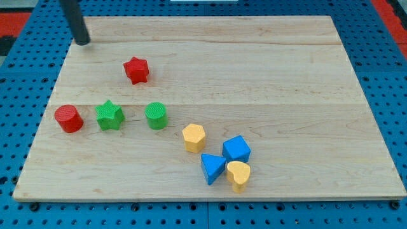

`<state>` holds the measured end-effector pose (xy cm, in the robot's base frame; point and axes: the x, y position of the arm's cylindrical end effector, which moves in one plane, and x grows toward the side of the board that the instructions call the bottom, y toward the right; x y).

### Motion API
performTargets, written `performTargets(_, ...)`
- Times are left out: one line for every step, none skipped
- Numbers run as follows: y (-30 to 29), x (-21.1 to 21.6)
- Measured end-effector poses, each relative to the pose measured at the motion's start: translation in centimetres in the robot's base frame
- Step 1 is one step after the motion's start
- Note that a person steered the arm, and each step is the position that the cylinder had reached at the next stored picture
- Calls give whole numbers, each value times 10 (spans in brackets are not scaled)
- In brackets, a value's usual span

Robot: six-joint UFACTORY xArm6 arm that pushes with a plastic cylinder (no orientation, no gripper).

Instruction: Push the red star down closer to the group of blocks

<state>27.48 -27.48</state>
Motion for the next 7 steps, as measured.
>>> performTargets(50,44)
performTargets(144,55)
performTargets(184,87)
performTargets(192,93)
performTargets(143,67)
performTargets(124,108)
performTargets(126,133)
